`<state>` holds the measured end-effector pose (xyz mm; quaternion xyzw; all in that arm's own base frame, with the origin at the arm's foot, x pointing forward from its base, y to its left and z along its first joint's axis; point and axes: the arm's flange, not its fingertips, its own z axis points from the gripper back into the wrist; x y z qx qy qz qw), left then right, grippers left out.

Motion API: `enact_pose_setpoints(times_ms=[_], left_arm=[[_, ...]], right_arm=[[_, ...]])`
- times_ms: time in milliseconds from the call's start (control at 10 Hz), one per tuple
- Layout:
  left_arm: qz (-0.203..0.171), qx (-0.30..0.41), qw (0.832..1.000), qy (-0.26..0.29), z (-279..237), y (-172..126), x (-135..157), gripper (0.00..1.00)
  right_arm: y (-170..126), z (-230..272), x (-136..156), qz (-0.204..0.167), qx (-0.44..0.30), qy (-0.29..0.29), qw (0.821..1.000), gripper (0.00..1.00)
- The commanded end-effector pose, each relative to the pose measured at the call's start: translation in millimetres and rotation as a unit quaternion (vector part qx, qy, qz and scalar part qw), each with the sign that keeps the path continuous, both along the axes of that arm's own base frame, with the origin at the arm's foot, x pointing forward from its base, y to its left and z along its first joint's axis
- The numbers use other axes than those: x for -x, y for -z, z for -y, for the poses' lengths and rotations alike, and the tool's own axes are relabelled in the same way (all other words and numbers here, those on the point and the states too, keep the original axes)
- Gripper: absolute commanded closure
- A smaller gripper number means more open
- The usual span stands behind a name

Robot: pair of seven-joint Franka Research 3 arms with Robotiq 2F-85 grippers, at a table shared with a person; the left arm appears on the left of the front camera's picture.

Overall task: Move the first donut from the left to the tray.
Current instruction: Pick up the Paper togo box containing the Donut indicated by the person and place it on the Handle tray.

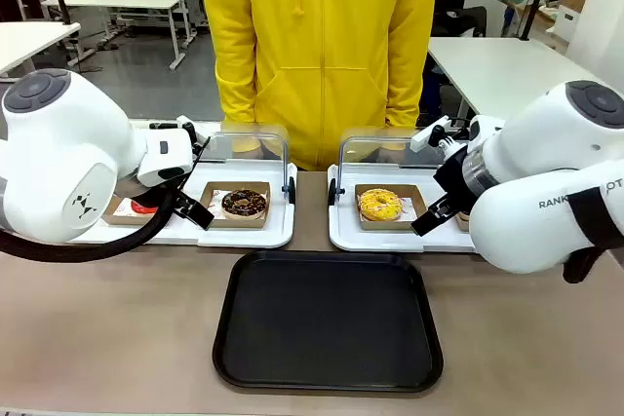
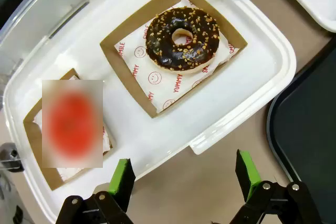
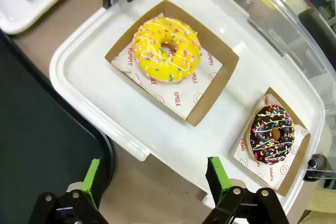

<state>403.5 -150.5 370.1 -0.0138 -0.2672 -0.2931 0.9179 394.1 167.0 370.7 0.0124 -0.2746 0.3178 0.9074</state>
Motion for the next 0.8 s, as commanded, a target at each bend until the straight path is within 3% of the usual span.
enact_pose_setpoints(times_ms=[0,700], left_arm=[[0.0,0.0,1.0,0.0,0.0,-0.2,0.0,0.0],[0.0,0.0,1.0,0.0,0.0,-0.2,0.0,0.0]], right_arm=[[0.0,0.0,0.0,0.0,0.0,0.0,1.0,0.0],[0.0,0.0,0.0,0.0,0.0,0.0,1.0,0.0]])
